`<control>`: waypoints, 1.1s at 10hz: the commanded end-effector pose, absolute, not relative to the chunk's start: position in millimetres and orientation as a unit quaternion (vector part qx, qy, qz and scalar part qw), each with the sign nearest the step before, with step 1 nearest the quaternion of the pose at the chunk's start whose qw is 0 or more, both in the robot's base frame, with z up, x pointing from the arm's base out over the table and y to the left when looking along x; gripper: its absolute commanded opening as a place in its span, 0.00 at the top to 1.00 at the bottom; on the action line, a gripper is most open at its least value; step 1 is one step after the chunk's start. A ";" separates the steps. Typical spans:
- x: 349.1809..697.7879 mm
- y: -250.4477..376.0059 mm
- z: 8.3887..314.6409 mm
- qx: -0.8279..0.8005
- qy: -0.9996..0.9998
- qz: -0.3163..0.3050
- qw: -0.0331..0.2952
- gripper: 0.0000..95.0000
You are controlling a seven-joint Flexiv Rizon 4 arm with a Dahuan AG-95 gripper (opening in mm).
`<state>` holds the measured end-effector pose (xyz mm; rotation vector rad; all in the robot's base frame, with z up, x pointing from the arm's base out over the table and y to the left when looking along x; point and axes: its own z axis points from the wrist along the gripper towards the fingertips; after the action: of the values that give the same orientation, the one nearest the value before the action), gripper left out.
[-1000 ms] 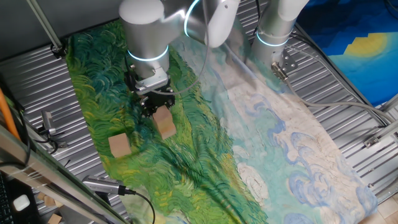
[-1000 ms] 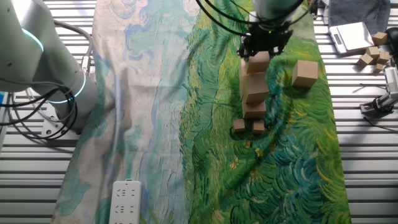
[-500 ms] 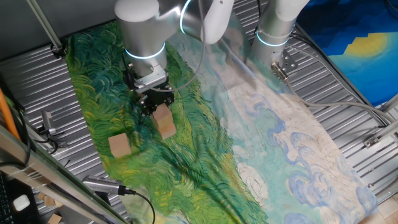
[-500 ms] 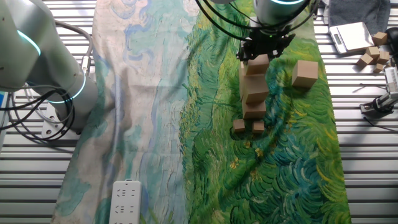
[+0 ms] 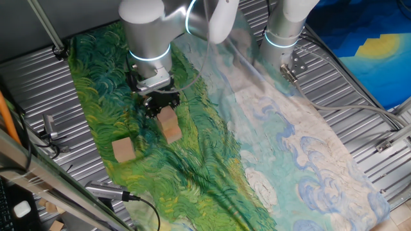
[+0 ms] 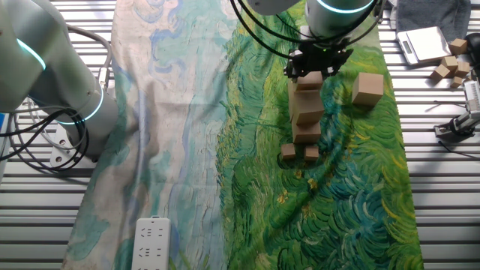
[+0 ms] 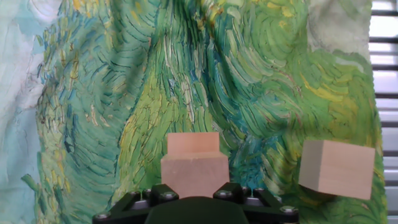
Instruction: Stack the blocks into a pyramid shape
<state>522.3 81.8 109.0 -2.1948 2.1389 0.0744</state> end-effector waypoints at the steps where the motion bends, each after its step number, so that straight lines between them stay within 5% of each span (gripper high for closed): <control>1: 520.0 81.2 107.6 -0.714 0.699 0.024 0.039 1.00; 11: 516.0 74.2 98.3 -0.711 0.701 0.021 0.049 1.00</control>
<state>516.7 74.1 99.0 -2.1670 2.1408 0.0780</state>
